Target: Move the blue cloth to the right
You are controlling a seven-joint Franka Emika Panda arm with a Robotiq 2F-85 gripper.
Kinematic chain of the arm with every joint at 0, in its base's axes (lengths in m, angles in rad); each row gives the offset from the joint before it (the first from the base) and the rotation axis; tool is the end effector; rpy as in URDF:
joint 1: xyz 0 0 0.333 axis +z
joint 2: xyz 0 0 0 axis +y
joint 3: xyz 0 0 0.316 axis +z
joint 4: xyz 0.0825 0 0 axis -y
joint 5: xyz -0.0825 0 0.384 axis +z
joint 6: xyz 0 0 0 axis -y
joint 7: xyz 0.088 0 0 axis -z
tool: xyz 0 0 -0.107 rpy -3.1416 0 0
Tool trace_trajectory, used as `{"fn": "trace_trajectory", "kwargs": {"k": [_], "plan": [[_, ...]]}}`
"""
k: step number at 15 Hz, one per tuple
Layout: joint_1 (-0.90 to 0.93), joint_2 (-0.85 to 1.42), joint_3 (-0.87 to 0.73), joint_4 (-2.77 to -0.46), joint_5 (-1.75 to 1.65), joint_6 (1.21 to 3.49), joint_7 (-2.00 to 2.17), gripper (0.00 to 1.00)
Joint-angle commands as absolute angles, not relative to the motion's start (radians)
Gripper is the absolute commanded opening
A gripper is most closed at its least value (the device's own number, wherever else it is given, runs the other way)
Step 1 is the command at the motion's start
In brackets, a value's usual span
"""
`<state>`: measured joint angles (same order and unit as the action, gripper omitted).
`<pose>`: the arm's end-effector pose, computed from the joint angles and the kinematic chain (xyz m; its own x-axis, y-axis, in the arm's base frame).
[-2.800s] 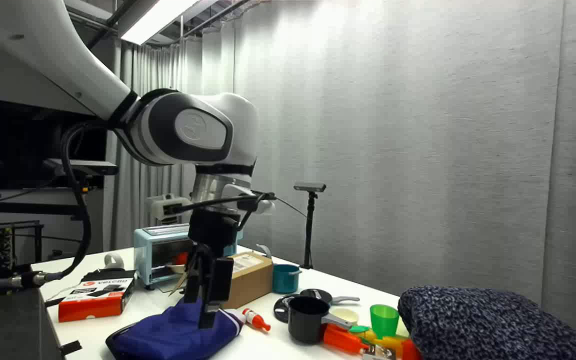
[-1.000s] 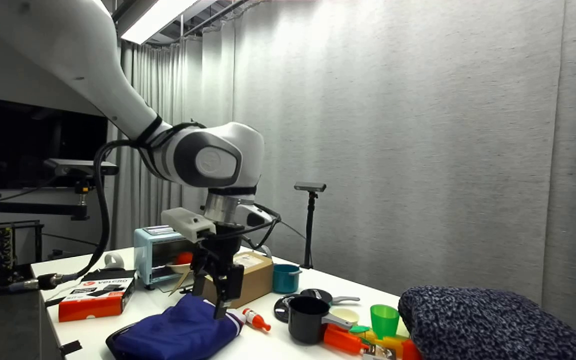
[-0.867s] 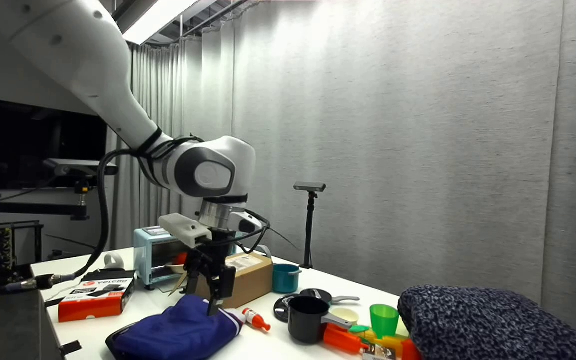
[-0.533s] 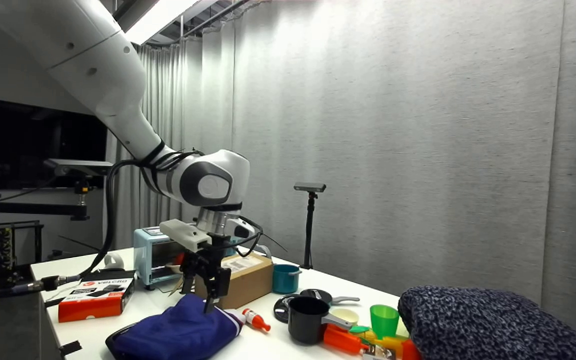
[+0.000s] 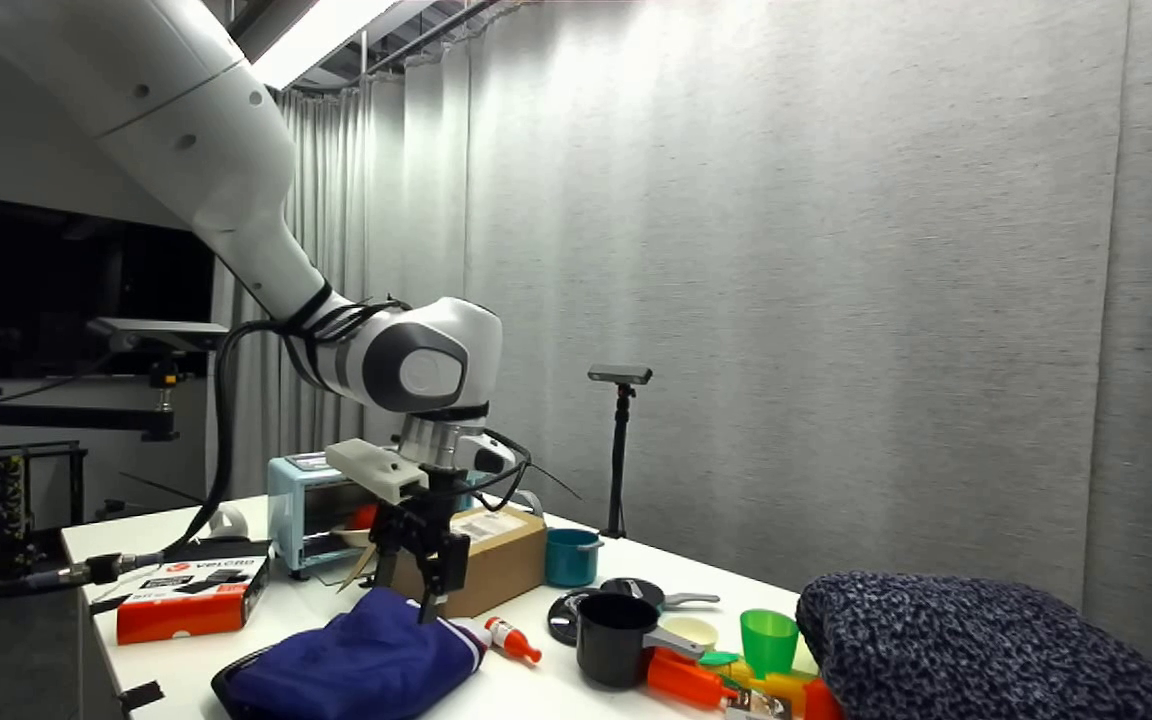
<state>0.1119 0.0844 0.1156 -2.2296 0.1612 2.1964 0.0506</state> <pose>0.5079 0.1232 0.3259 0.9882 0.0821 -0.1296 0.0663 -0.9904 -0.1214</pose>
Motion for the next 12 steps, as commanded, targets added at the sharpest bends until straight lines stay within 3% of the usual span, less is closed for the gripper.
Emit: {"fn": "trace_trajectory", "kwargs": {"k": [1, 7, 8, 9, 12], "plan": [[0.115, 0.138, 0.109, -2.215, 0.129, 2.281, 0.115, 1.0], [0.133, 0.304, 0.125, -2.158, 0.148, 2.384, 0.157, 1.0], [0.127, 0.329, 0.134, -2.143, 0.177, 2.38, 0.13, 0.75], [0.125, 0.349, 0.138, -2.127, 0.185, 2.37, 0.126, 0.74], [0.123, 0.412, 0.15, -2.075, 0.199, 2.365, 0.118, 0.51]]}}
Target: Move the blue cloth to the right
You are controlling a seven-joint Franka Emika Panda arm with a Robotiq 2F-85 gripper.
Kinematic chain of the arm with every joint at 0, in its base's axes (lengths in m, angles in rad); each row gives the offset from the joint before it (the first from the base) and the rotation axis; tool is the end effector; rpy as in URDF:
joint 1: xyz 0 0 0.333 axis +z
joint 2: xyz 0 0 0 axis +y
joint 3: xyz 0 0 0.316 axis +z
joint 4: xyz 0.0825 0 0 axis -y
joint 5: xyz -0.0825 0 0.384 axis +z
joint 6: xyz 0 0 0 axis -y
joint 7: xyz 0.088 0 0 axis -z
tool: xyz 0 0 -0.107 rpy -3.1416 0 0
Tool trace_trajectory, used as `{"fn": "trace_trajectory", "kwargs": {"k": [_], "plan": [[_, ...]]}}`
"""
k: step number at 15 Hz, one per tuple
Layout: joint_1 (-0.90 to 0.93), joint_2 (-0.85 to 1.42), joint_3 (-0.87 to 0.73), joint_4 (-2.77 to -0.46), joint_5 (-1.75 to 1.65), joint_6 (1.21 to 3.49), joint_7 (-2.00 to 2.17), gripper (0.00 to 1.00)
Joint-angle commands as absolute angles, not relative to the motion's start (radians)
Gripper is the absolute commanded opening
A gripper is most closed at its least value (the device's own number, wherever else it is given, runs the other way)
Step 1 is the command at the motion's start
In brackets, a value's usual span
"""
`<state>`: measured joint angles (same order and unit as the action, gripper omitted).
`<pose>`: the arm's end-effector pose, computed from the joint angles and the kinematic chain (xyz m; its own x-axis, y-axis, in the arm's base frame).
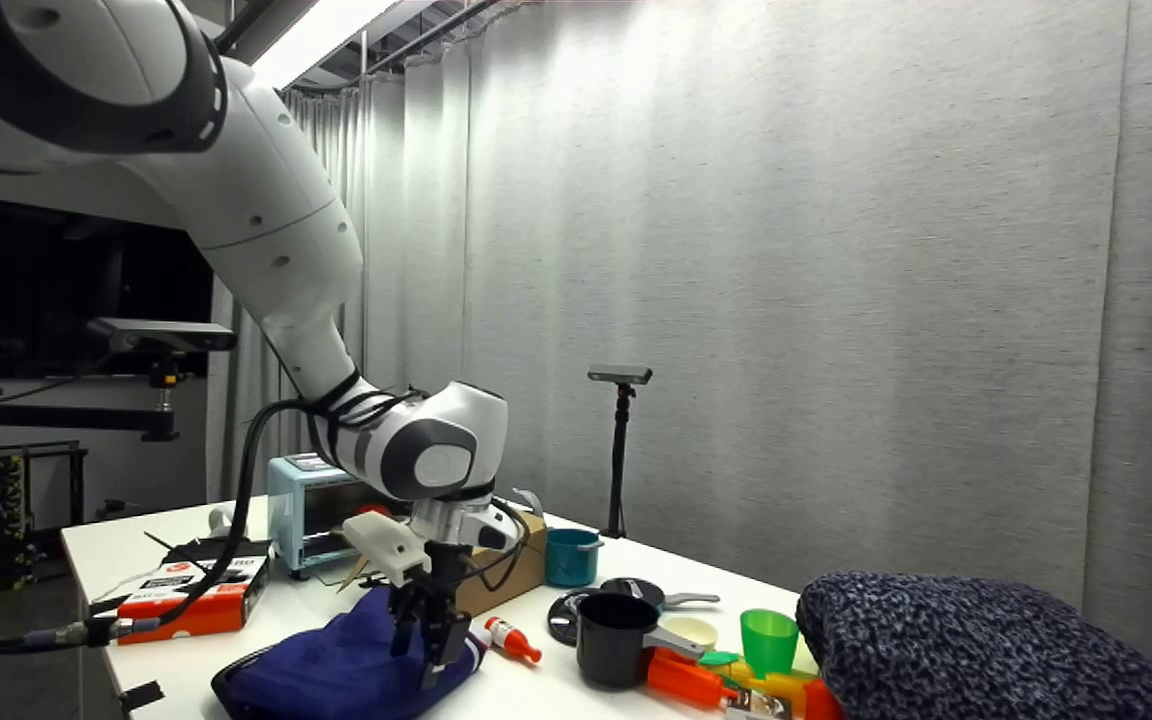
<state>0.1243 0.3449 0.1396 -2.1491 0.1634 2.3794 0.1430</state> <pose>0.5378 0.1473 0.2317 0.9899 -0.0003 -0.1419 -0.0183 -0.9919 -0.1259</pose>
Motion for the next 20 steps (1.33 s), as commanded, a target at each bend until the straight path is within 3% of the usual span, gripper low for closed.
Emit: {"fn": "trace_trajectory", "kwargs": {"k": [1, 5, 7, 15, 20], "plan": [[0.121, 0.429, 0.158, -2.06, 0.211, 2.361, 0.108, 0.42], [0.128, 0.486, 0.167, -2.001, 0.205, 2.329, 0.113, 0.11], [0.142, 0.512, 0.153, -1.977, 0.177, 2.297, 0.141, 0.01], [0.162, 0.531, 0.066, -1.935, 0.083, 2.152, 0.262, 0.02], [0.113, 0.435, -0.013, -2.047, 0.053, 2.14, 0.272, 0.02]]}}
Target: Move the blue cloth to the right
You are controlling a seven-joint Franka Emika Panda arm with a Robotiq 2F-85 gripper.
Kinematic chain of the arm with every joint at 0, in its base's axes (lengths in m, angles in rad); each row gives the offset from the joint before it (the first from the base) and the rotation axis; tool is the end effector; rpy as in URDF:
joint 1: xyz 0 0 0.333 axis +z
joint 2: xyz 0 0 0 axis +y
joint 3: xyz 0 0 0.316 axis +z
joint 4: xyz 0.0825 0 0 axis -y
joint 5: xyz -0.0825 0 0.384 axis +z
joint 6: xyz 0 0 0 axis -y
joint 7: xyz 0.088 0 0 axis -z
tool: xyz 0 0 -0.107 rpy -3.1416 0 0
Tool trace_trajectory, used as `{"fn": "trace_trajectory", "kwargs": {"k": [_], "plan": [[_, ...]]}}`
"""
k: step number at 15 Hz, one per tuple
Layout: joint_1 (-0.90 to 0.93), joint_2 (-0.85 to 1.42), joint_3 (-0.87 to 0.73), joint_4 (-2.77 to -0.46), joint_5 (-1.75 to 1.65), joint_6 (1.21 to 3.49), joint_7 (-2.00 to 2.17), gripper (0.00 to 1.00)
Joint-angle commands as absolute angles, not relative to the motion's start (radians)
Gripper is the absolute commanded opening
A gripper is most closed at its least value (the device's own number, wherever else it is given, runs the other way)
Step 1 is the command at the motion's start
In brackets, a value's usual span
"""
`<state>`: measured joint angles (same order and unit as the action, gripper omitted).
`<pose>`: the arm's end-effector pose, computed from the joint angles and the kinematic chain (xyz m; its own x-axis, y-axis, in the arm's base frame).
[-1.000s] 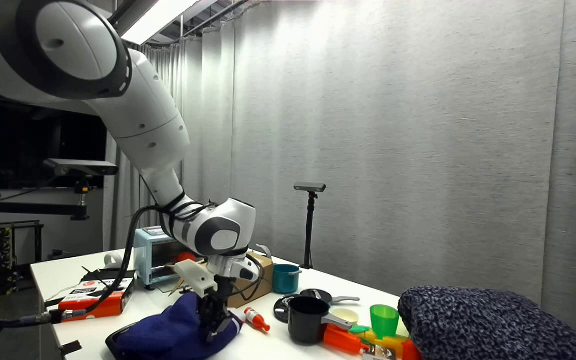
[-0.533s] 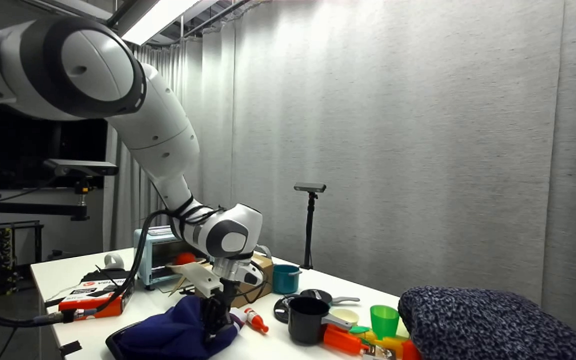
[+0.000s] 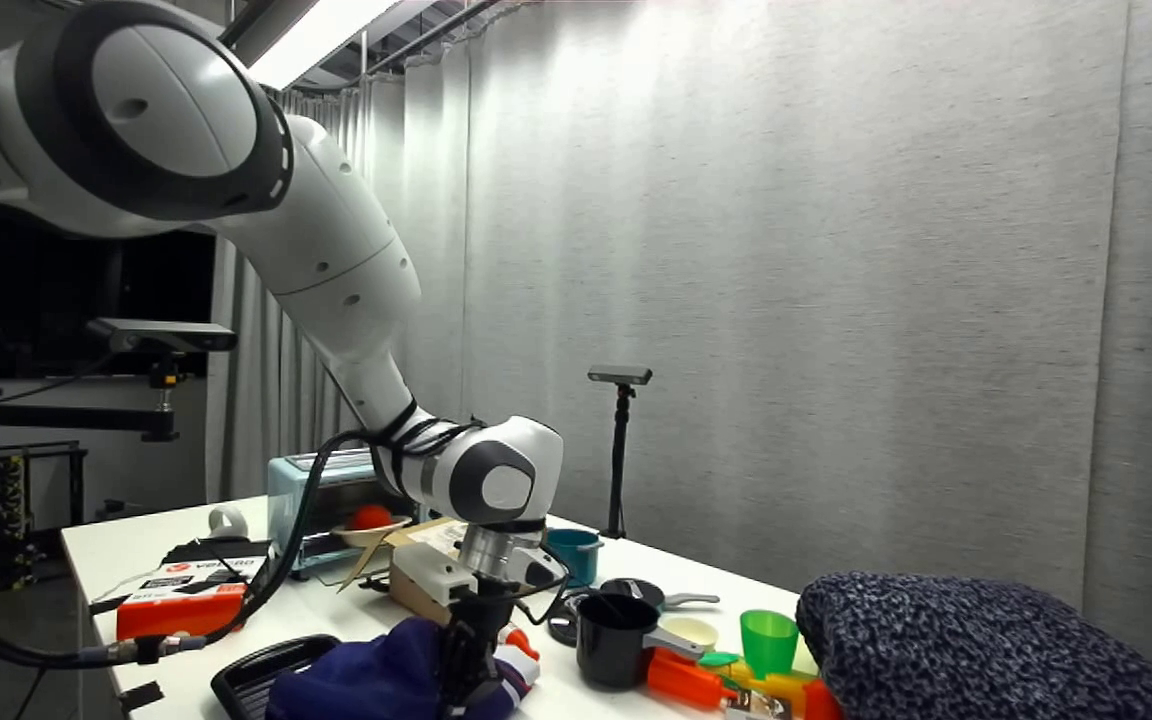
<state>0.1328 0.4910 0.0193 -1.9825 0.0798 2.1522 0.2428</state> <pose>0.5671 0.0902 0.1933 0.9362 -0.1411 -0.3219 -0.1424 -0.9896 0.0195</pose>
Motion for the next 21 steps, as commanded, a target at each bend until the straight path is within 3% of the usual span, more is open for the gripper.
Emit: {"fn": "trace_trajectory", "kwargs": {"k": [1, 8, 9, 10, 19, 20, 21], "plan": [[0.105, 0.418, -0.028, -2.068, 0.05, 2.147, 0.277, 0.02], [0.061, 0.337, -0.076, -2.157, 0.051, 2.16, 0.298, 0.03], [0.058, 0.327, -0.072, -2.163, 0.054, 2.159, 0.293, 0.31], [0.055, 0.312, -0.065, -2.171, 0.06, 2.163, 0.278, 0.32], [0.058, 0.232, 0.052, -2.193, 0.21, 2.184, 0.071, 0.98], [0.061, 0.239, 0.064, -2.19, 0.225, 2.18, 0.054, 1.0], [0.062, 0.241, 0.073, -2.192, 0.23, 2.178, 0.04, 0.64]]}}
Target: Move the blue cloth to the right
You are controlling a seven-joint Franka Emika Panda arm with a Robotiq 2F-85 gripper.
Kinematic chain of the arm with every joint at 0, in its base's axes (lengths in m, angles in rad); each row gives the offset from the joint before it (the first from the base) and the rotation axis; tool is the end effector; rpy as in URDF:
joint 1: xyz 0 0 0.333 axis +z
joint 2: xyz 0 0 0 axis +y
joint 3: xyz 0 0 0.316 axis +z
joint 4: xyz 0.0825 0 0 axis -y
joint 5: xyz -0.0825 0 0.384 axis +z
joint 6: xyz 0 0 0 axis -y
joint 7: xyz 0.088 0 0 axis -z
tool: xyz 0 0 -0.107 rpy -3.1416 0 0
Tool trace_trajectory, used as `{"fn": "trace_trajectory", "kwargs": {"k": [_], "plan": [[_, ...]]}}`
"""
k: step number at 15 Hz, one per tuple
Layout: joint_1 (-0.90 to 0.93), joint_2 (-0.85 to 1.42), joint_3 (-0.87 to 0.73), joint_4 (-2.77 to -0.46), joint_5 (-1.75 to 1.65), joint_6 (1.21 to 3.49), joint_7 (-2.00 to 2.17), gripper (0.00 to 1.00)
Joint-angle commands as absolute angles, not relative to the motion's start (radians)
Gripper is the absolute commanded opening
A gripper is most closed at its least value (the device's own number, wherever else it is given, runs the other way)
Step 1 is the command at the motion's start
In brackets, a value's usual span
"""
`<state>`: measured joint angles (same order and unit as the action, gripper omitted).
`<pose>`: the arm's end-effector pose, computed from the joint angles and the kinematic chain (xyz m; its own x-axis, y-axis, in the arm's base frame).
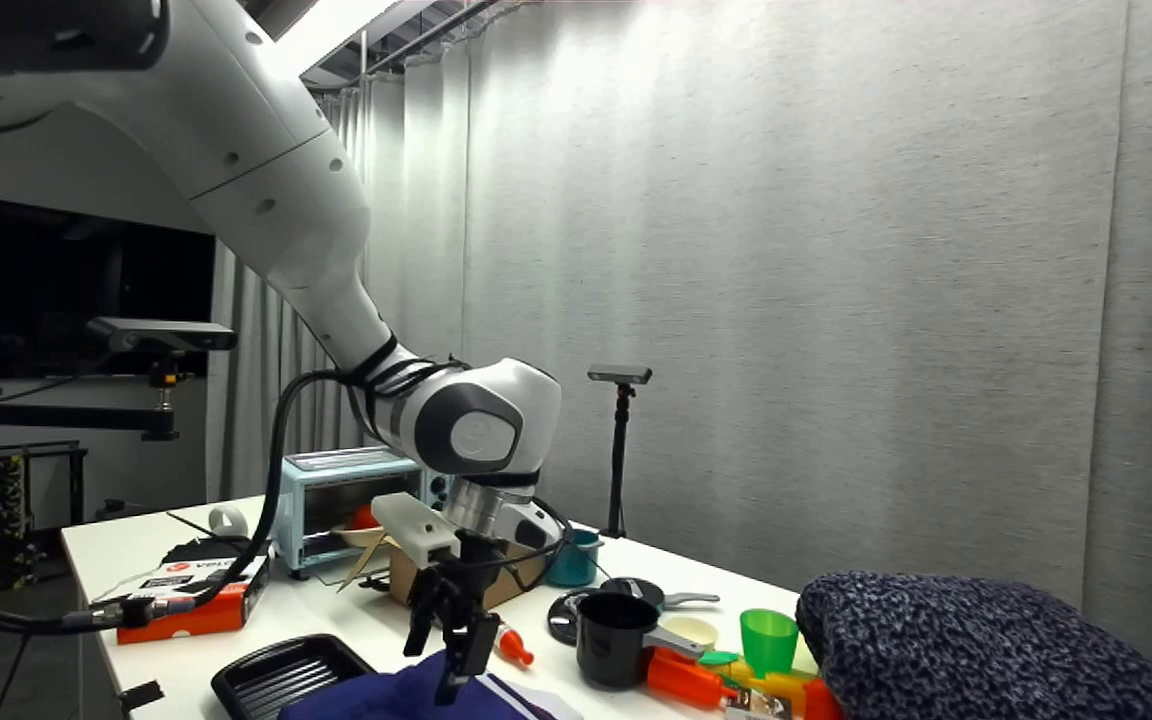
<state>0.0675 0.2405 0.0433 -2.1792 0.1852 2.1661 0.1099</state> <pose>0.5259 0.0659 0.2615 0.9570 -0.1036 -0.2710 -0.1358 -0.9854 -0.1027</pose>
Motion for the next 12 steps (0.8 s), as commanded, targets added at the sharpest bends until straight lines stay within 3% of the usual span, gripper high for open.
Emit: {"fn": "trace_trajectory", "kwargs": {"k": [1, 2, 11, 12], "plan": [[0.062, 0.241, 0.079, -2.194, 0.23, 2.171, 0.028, 0.7], [0.063, 0.242, 0.084, -2.193, 0.222, 2.162, 0.024, 0.7], [0.064, 0.261, 0.07, -2.204, 0.199, 2.18, 0.067, 0.0], [0.064, 0.272, 0.064, -2.202, 0.192, 2.182, 0.082, 0.0]]}}
